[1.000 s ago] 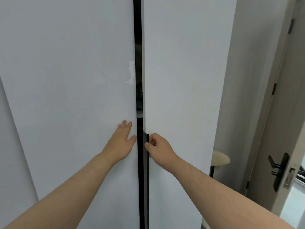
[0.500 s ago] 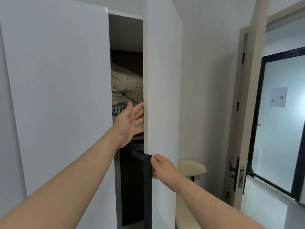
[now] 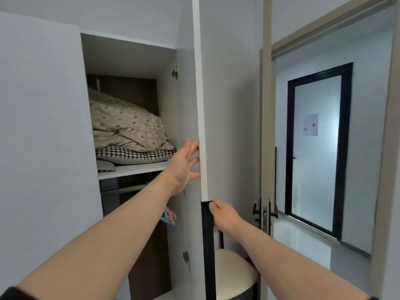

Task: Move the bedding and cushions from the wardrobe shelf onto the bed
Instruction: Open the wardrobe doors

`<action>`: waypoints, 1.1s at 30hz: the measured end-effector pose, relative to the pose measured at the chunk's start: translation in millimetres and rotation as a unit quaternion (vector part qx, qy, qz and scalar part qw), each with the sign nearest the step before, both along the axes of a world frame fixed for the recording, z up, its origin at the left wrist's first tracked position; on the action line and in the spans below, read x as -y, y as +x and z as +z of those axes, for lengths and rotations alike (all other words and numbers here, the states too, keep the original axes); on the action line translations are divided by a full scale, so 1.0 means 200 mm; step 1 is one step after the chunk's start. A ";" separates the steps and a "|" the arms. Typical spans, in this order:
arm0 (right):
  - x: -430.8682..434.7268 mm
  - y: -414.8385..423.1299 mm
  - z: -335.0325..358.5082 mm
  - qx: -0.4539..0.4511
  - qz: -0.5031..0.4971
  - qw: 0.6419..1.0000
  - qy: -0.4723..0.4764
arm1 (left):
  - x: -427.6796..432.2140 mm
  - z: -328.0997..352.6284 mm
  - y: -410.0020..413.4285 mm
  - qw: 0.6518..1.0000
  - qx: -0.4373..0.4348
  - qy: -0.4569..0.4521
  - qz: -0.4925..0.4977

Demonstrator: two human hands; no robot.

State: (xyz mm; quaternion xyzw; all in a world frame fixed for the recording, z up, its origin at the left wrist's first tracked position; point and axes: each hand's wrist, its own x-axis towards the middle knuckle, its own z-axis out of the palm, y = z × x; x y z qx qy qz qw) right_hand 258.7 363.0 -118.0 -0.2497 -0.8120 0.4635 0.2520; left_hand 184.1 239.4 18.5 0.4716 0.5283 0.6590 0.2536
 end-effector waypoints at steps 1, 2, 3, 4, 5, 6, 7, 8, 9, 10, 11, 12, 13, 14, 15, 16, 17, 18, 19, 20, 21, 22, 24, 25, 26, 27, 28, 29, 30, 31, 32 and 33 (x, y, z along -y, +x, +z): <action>-0.06 0.02 -0.01 0.005 -0.007 1.000 -0.003 | -0.06 -0.01 0.04 1.000 -0.004 -0.002 0.002; -0.12 0.02 -0.04 0.008 -0.013 1.000 -0.009 | -0.11 -0.01 0.06 1.000 -0.008 -0.002 0.001; -0.16 0.04 -0.04 0.011 -0.023 1.000 -0.008 | -0.16 -0.01 0.09 1.000 -0.008 -0.003 0.000; -0.20 0.06 -0.04 0.013 -0.030 0.999 -0.004 | -0.20 -0.01 0.12 1.000 -0.004 -0.006 0.001; -0.23 0.08 -0.04 0.014 -0.033 0.999 -0.001 | -0.23 -0.02 0.13 1.000 0.000 -0.007 0.003; -0.22 0.12 -0.01 0.011 -0.037 0.999 -0.002 | -0.27 -0.02 0.15 1.000 0.003 -0.006 0.003; -0.23 0.14 0.01 0.005 -0.039 0.999 -0.006 | -0.30 -0.02 0.16 1.000 0.004 -0.004 0.003; -0.25 0.15 0.02 0.002 -0.040 0.999 -0.009 | -0.33 -0.02 0.17 1.000 0.004 -0.006 0.004; -0.27 0.16 0.02 0.001 -0.043 0.999 -0.010 | -0.35 -0.02 0.17 1.000 0.002 -0.007 0.003; -0.28 0.17 0.03 -0.001 -0.043 0.999 -0.006 | -0.37 -0.02 0.18 1.000 -0.001 -0.007 0.003; -0.30 0.18 0.02 -0.002 -0.043 0.999 -0.002 | -0.39 -0.02 0.18 1.000 -0.002 -0.007 0.004; -0.31 0.18 0.02 -0.004 -0.045 0.999 0.000 | -0.40 -0.02 0.19 1.000 -0.004 -0.006 0.006; -0.32 0.18 0.01 -0.002 -0.045 0.999 -0.002 | -0.41 -0.02 0.19 1.000 -0.006 -0.005 0.007; -0.32 0.18 0.01 -0.004 -0.041 0.999 -0.003 | -0.42 -0.03 0.19 1.000 -0.007 -0.004 0.008; -0.32 0.19 0.01 -0.004 -0.038 0.999 -0.002 | -0.42 -0.03 0.19 1.000 -0.009 -0.003 0.009; -0.32 0.19 0.01 -0.003 -0.037 0.999 0.003 | -0.42 -0.03 0.18 1.000 -0.014 -0.002 0.009; -0.31 0.20 0.02 -0.002 -0.035 0.999 0.009 | -0.41 -0.04 0.17 1.000 -0.024 -0.001 0.012; -0.29 0.20 0.03 -0.005 -0.031 0.999 0.020 | -0.39 -0.04 0.15 0.999 -0.036 -0.001 0.019; -0.26 0.21 0.05 -0.017 -0.030 0.999 0.035 | -0.37 -0.04 0.13 0.998 -0.049 0.002 0.030; -0.24 0.21 0.07 -0.040 -0.038 0.997 0.058 | -0.34 -0.03 0.11 0.997 -0.060 0.009 0.048; -0.20 0.21 0.10 -0.067 -0.051 0.993 0.083 | -0.30 -0.03 0.09 0.995 -0.071 0.021 0.071; -0.17 0.21 0.14 -0.099 -0.062 0.987 0.110 | -0.26 -0.03 0.07 0.992 -0.080 0.033 0.095; -0.10 0.21 0.21 -0.146 -0.073 0.974 0.155 | -0.17 -0.01 0.01 0.984 -0.093 0.060 0.140; -0.08 0.21 0.24 -0.160 -0.079 0.969 0.172 | -0.11 0.00 -0.02 0.979 -0.108 0.068 0.160; -0.05 0.20 0.26 -0.170 -0.086 0.962 0.198 | -0.05 0.01 -0.04 0.972 -0.136 0.069 0.180; -0.01 0.19 0.29 -0.175 -0.092 0.952 0.232 | 0.02 0.02 -0.07 0.962 -0.172 0.065 0.201; 0.02 0.17 0.31 -0.174 -0.092 0.943 0.268 | 0.08 0.03 -0.09 0.953 -0.204 0.062 0.217; 0.06 0.15 0.34 -0.173 -0.084 0.936 0.295 | 0.14 0.04 -0.11 0.944 -0.227 0.062 0.232; 0.11 0.12 0.37 -0.173 -0.066 0.932 0.310 | 0.21 0.05 -0.14 0.935 -0.248 0.059 0.246; 0.14 0.09 0.40 -0.173 -0.046 0.931 0.320 | 0.26 0.05 -0.16 0.926 -0.266 0.053 0.262; 0.19 0.05 0.42 -0.173 -0.027 0.929 0.325 | 0.32 0.06 -0.18 0.915 -0.284 0.043 0.282; 0.22 0.02 0.45 -0.172 -0.013 0.929 0.326 | 0.39 0.06 -0.21 0.900 -0.309 0.026 0.305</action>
